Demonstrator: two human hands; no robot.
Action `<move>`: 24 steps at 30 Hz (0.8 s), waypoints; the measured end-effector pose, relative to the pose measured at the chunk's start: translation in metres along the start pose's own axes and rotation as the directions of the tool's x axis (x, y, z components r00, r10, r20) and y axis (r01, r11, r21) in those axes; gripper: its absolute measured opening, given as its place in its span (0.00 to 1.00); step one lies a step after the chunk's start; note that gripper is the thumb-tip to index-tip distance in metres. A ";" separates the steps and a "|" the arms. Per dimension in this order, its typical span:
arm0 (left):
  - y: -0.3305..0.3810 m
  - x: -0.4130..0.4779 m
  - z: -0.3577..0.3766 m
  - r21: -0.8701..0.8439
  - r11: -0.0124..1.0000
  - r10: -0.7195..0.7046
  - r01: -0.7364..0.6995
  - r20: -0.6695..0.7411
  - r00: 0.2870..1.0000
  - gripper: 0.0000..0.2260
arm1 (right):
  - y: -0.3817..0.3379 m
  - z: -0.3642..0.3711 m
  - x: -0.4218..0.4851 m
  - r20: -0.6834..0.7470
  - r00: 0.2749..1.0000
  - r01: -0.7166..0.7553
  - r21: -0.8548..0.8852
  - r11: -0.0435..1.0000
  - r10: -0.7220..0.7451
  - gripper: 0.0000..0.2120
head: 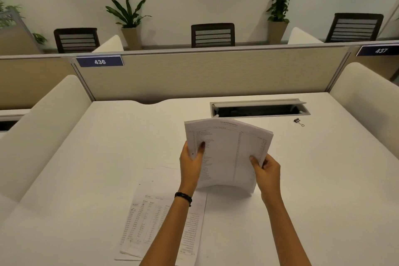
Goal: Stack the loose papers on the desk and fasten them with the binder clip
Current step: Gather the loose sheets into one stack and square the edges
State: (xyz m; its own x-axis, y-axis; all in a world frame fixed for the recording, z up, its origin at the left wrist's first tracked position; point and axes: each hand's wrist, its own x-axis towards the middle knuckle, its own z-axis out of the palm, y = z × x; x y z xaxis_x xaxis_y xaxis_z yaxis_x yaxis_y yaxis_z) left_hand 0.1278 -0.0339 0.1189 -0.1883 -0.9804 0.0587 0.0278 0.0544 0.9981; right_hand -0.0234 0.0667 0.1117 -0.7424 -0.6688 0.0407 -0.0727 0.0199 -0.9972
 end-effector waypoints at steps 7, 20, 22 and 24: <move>-0.006 -0.001 -0.001 -0.020 0.997 0.077 -0.077 0.001 0.997 0.15 | 0.005 -0.003 0.004 -0.005 1.000 0.011 -0.031 0.999 -0.011 0.08; -0.036 -0.007 -0.003 -0.028 1.000 0.007 -0.007 0.021 1.000 0.12 | 0.025 -0.002 0.004 0.036 0.999 -0.035 -0.085 0.996 0.038 0.08; -0.038 -0.008 -0.002 -0.040 0.999 -0.001 0.002 0.021 1.000 0.09 | 0.026 -0.002 0.004 0.038 0.999 -0.035 -0.089 0.995 0.038 0.07; -0.038 -0.005 -0.003 -0.047 0.999 -0.014 0.015 0.009 1.000 0.08 | 0.022 -0.003 0.003 0.050 0.999 -0.015 -0.088 0.996 0.020 0.06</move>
State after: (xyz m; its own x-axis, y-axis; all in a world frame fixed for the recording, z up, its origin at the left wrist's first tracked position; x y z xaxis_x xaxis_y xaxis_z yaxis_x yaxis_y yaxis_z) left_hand 0.1310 -0.0319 0.0809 -0.1979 -0.9792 0.0448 0.0716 0.0311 0.9969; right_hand -0.0298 0.0673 0.0900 -0.7091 -0.7048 0.0179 -0.1198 0.0953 -0.9882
